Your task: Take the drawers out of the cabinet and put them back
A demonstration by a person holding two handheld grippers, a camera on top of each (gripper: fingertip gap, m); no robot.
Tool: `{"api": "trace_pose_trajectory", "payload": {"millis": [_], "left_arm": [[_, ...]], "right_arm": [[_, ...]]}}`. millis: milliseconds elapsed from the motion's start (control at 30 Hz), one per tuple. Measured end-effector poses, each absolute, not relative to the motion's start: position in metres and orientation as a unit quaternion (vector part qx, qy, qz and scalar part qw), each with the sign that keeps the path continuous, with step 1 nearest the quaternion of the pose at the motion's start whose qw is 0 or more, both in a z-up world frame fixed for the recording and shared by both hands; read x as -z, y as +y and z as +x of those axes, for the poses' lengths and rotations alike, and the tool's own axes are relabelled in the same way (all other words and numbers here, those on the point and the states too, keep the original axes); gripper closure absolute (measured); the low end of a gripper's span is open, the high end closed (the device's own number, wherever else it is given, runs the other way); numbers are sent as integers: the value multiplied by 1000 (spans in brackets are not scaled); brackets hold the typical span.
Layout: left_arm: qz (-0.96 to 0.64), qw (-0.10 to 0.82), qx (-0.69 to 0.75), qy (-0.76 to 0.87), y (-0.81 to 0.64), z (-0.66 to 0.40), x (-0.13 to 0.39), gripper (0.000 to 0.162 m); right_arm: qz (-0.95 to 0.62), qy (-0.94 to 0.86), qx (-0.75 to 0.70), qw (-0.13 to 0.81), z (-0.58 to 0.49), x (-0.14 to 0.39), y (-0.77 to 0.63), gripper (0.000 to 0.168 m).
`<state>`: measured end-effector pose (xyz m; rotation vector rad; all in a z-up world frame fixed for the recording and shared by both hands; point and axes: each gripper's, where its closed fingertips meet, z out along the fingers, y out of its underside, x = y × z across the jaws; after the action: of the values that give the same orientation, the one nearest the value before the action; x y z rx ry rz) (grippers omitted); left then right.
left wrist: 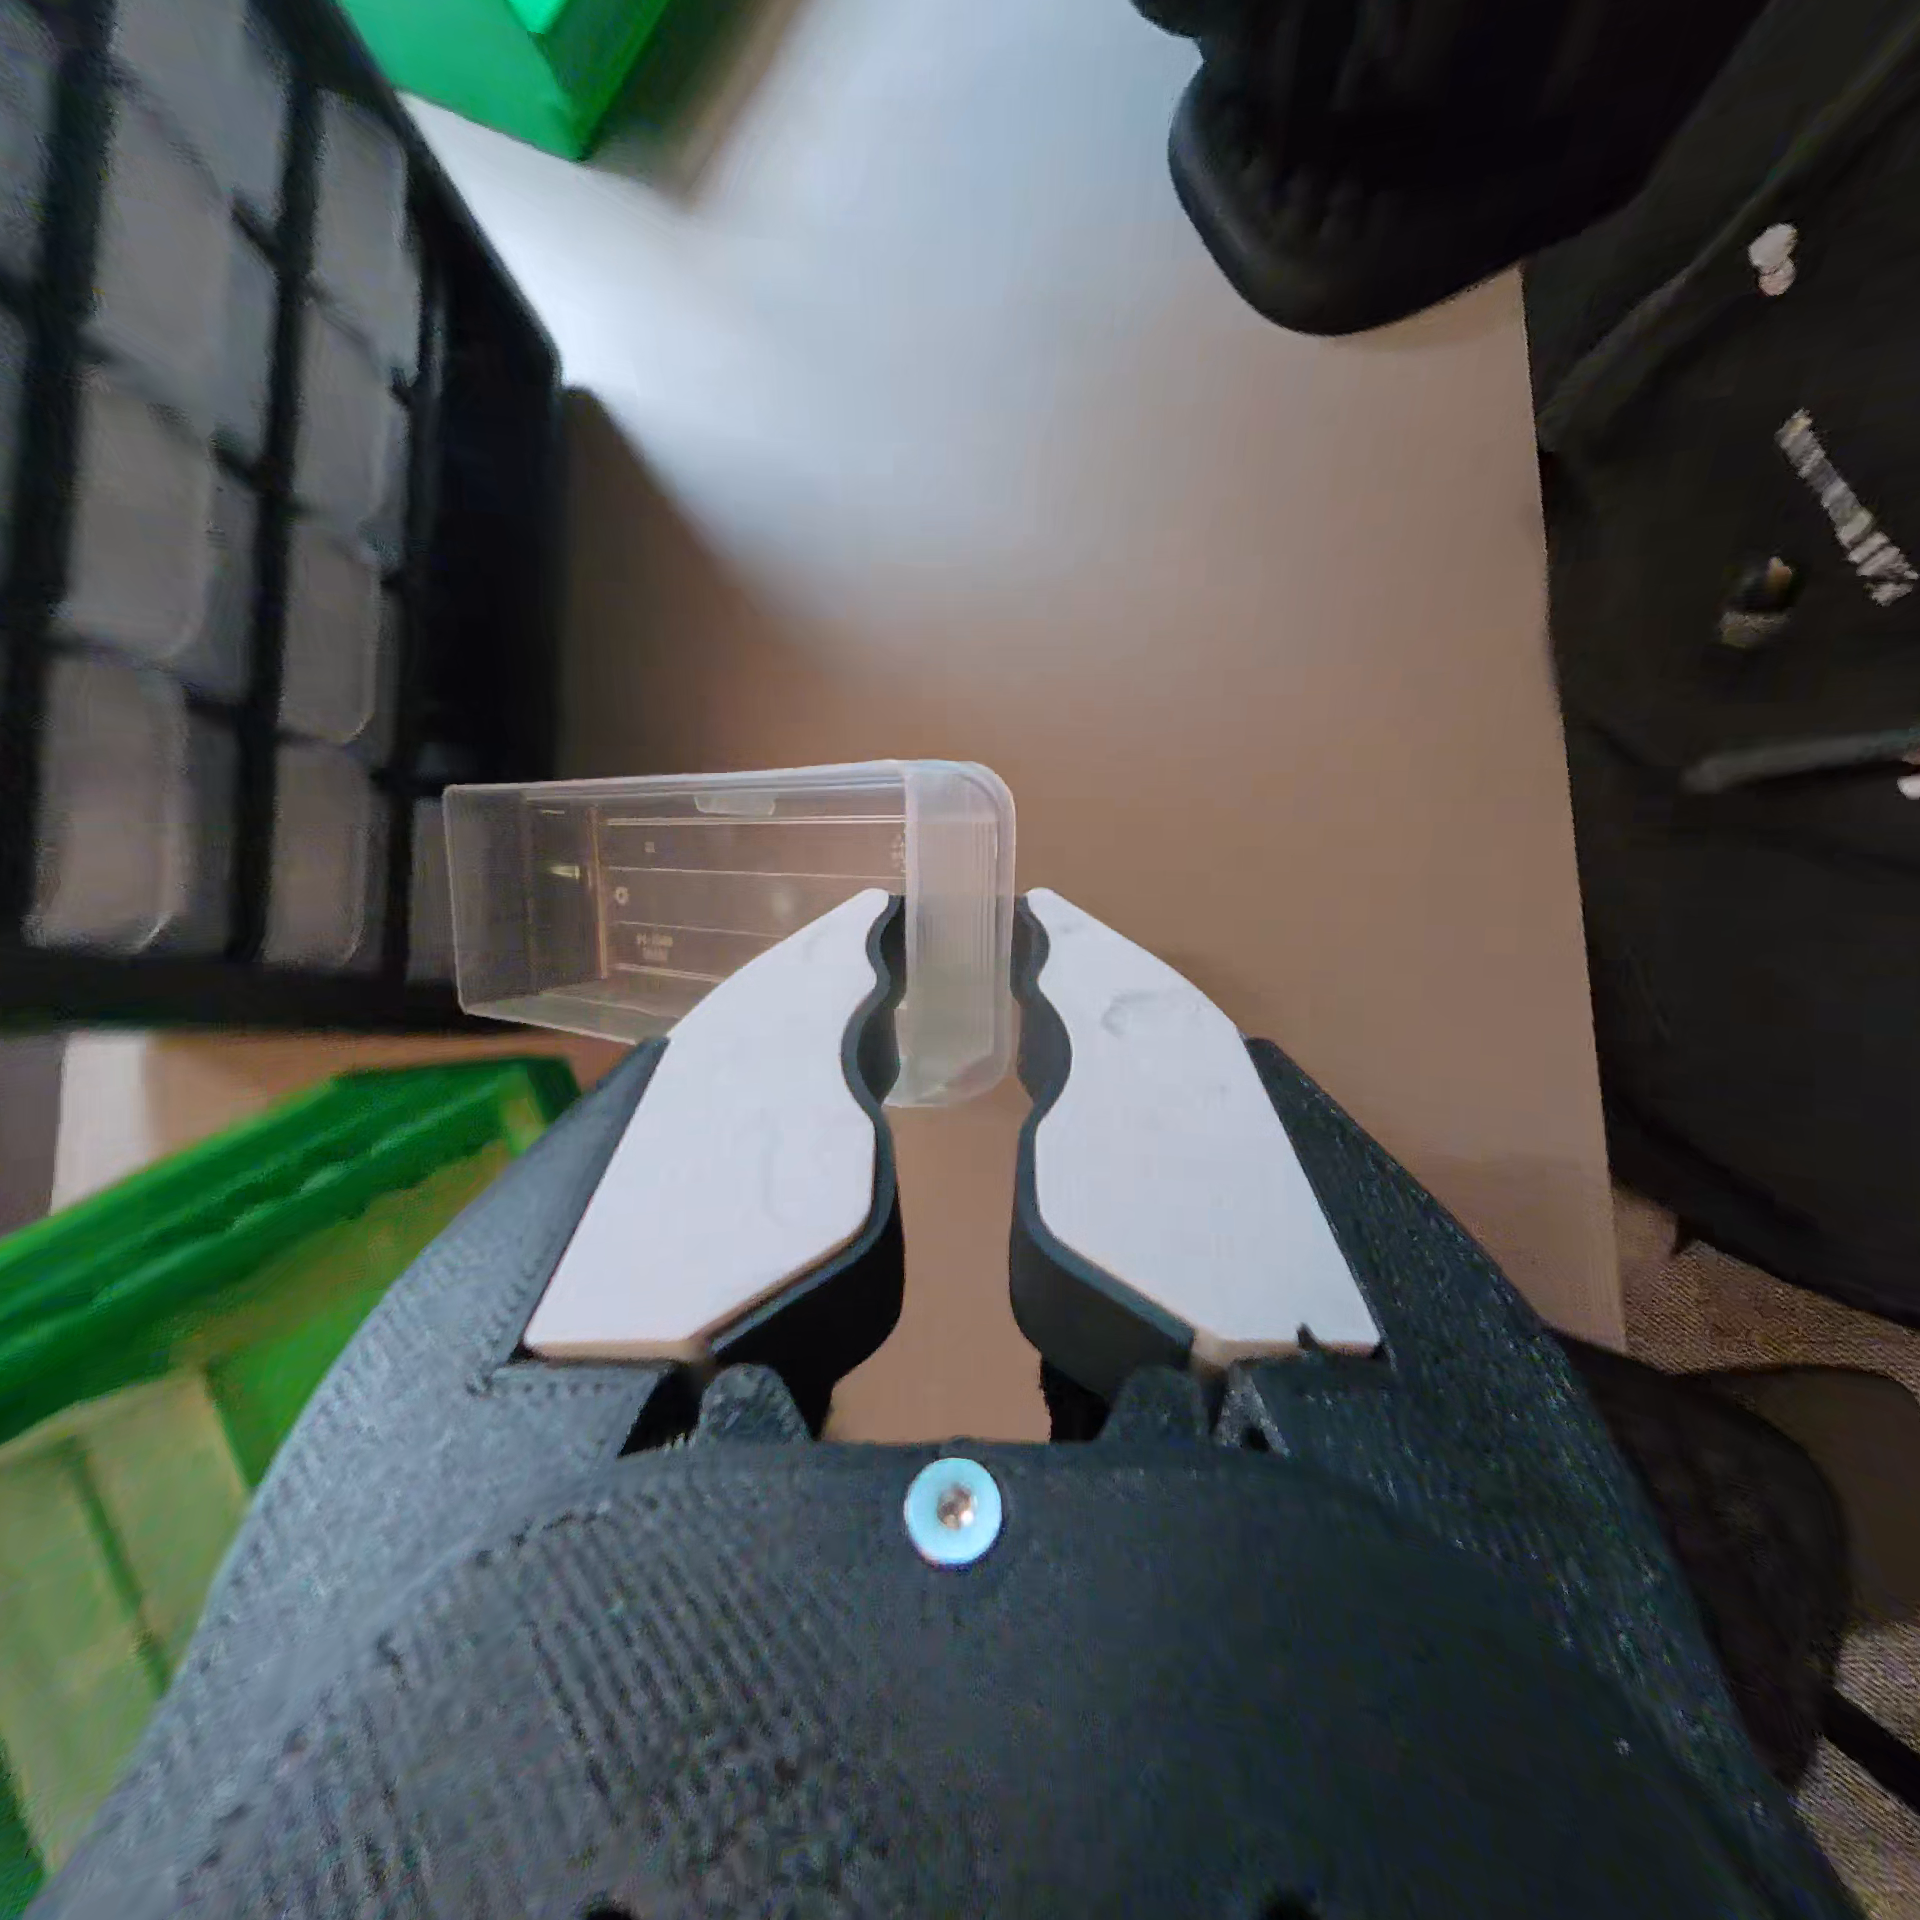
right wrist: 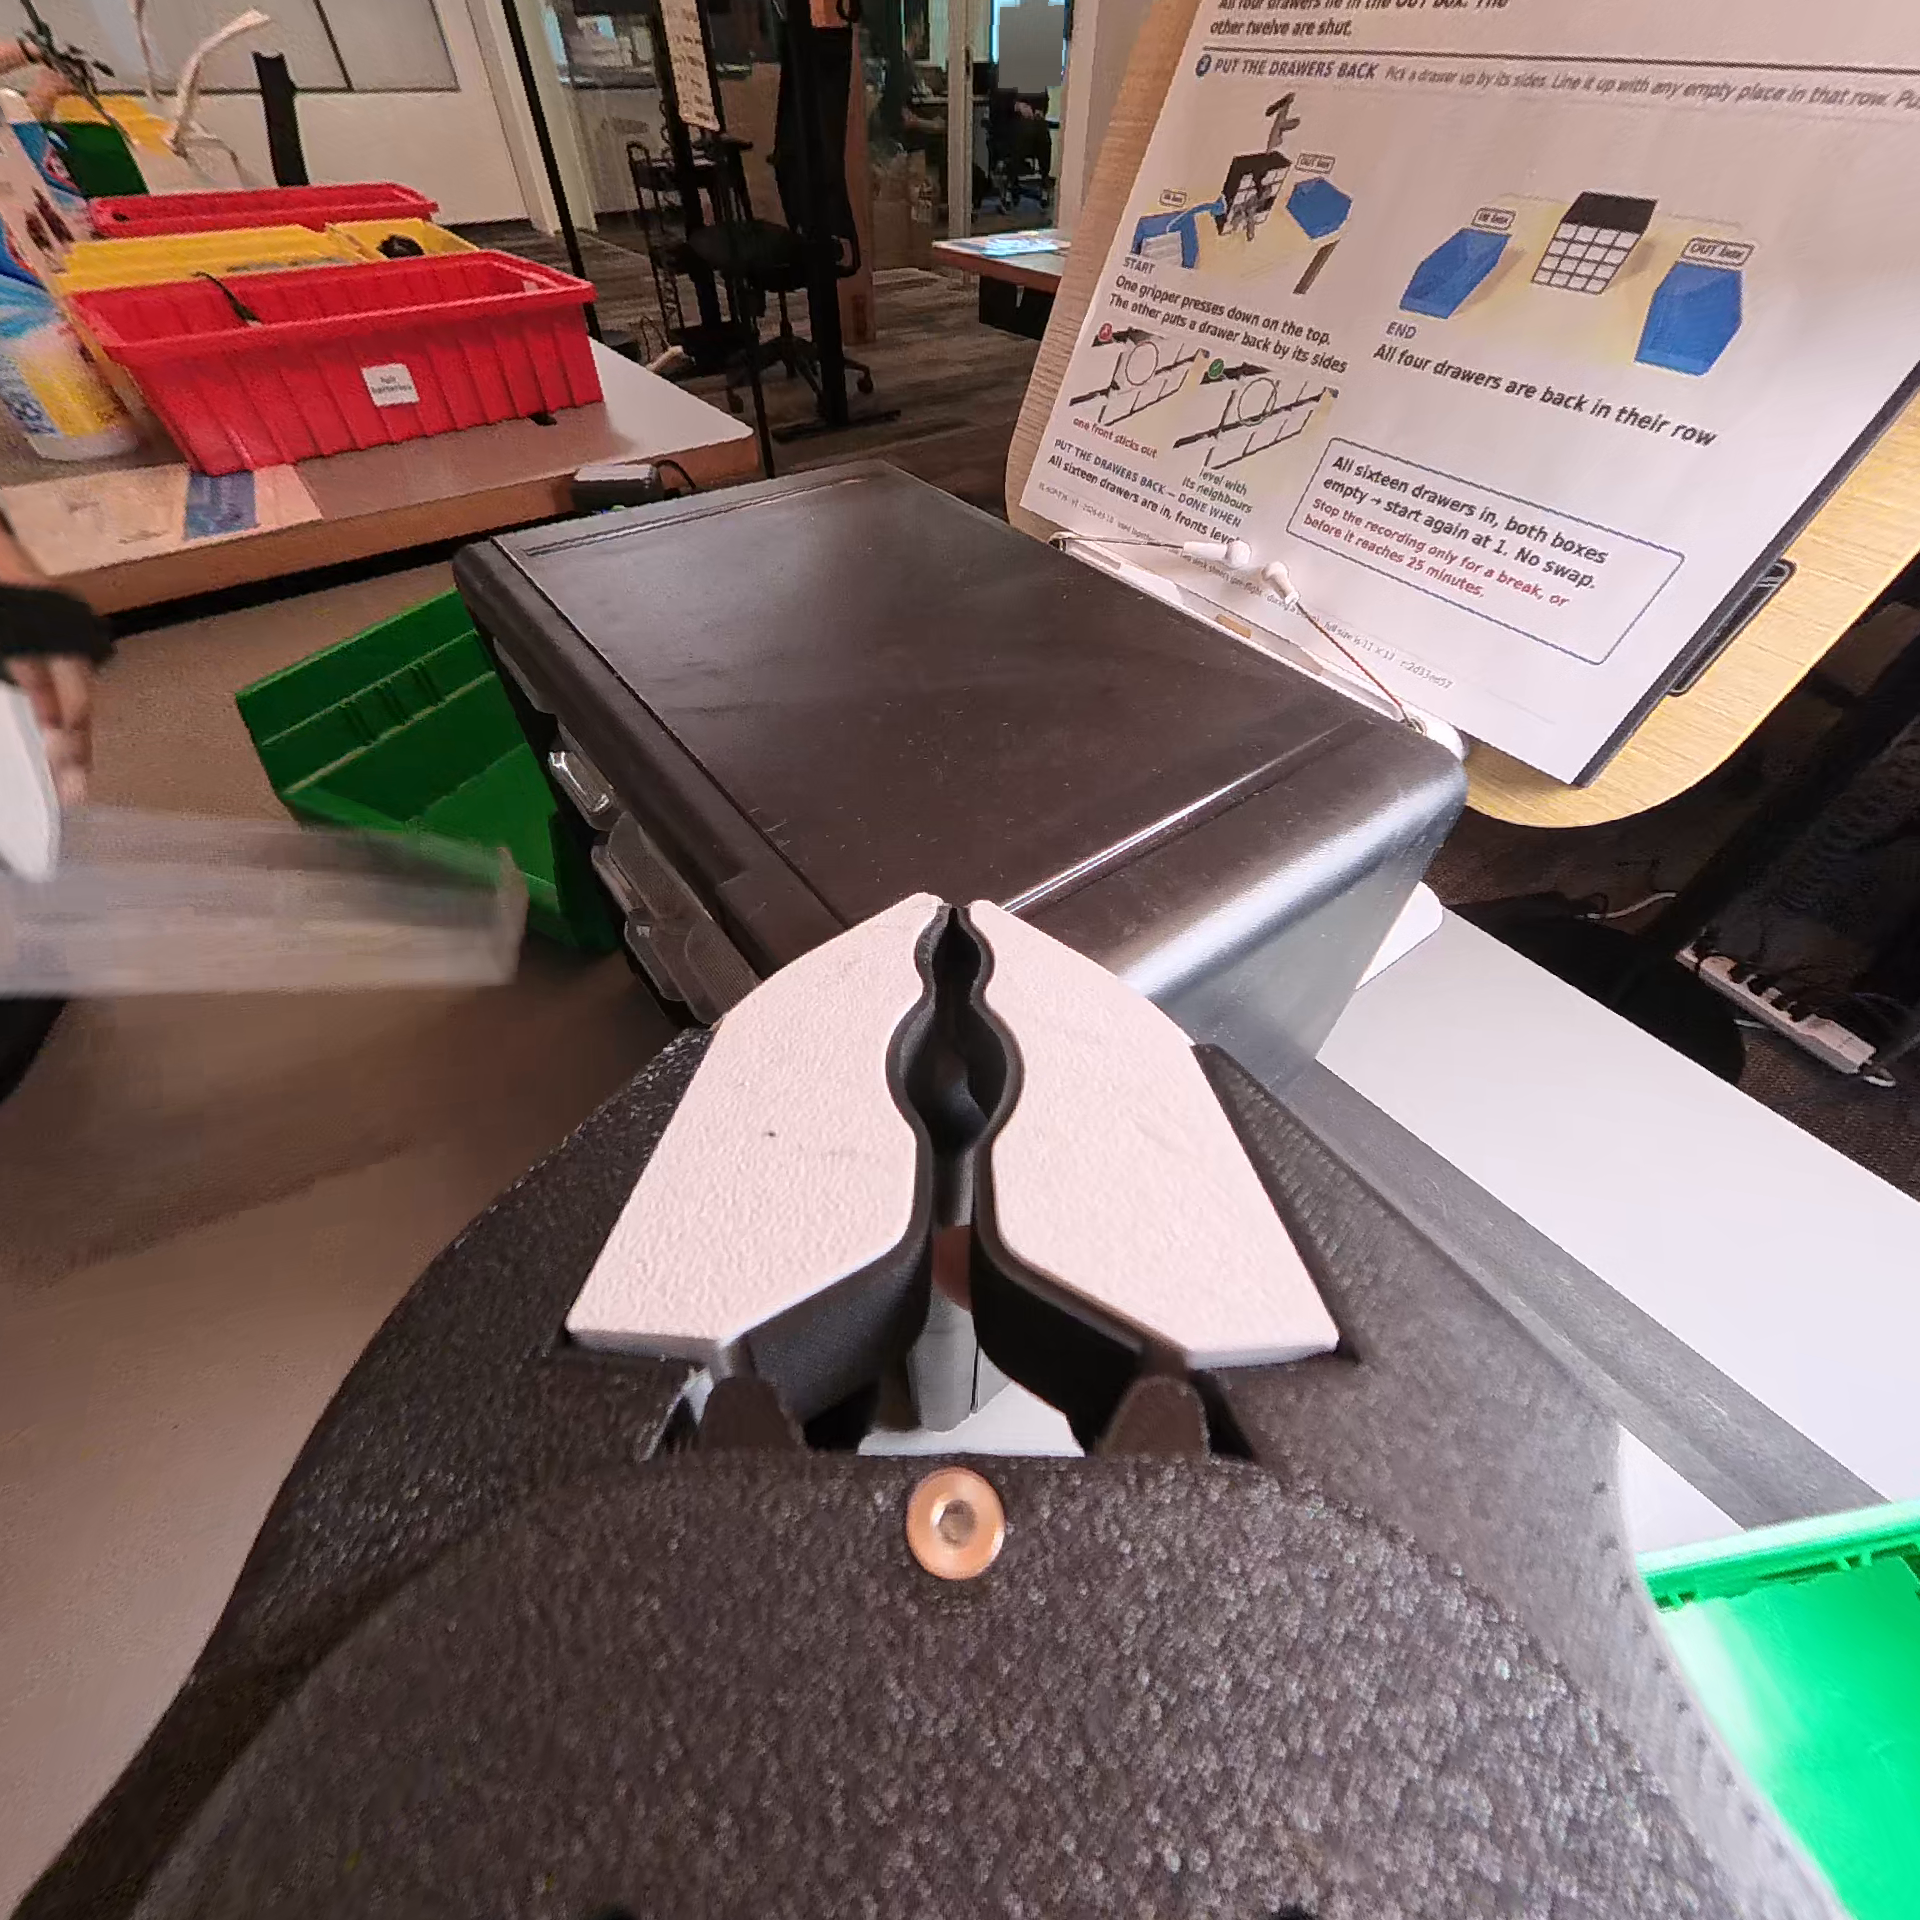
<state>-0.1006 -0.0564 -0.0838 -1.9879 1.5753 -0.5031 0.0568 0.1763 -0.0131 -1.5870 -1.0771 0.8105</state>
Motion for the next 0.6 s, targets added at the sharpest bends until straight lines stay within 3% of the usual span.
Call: {"api": "trace_pose_trajectory", "payload": {"millis": [33, 367, 600], "left_arm": [[-735, 274, 190, 591, -55, -89, 92, 143], [-742, 244, 184, 597, -4, -39, 136, 143], [-745, 249, 159, 598, 10, -23, 135, 142]], "right_arm": [[-658, -446, -334, 506, 57, 13, 176, 168], [-661, -445, -323, 511, 57, 13, 177, 168], [-662, -447, -314, 514, 57, 13, 177, 168]]}}
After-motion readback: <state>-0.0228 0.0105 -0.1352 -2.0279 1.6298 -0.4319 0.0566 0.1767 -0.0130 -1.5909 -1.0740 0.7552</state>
